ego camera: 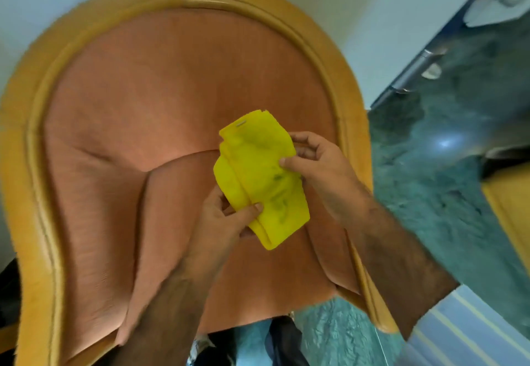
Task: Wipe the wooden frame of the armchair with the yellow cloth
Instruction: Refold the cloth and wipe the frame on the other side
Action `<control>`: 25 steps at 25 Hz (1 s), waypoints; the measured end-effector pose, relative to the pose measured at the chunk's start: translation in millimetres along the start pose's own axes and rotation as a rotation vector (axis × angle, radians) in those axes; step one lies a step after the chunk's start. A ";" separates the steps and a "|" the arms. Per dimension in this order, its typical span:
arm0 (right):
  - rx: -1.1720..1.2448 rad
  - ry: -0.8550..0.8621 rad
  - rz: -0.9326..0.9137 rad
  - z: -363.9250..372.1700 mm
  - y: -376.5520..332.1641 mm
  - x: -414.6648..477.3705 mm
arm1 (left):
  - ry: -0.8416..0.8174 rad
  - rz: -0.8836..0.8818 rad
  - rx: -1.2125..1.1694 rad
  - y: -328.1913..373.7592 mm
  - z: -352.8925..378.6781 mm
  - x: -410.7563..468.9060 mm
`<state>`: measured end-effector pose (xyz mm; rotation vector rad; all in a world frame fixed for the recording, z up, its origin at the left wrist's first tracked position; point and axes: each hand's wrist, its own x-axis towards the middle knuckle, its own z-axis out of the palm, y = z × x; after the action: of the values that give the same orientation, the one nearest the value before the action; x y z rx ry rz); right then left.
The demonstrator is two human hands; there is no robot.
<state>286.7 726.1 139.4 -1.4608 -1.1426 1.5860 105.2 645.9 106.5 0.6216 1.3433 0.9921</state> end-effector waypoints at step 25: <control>-1.183 0.455 -0.086 -83.8 179.6 -86.9 | -0.516 1.387 2.034 20.0 207.3 177.9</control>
<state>394.5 591.5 8.6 -2.2511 -1.9120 0.3439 291.0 843.5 68.3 3.2860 0.8522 -0.1399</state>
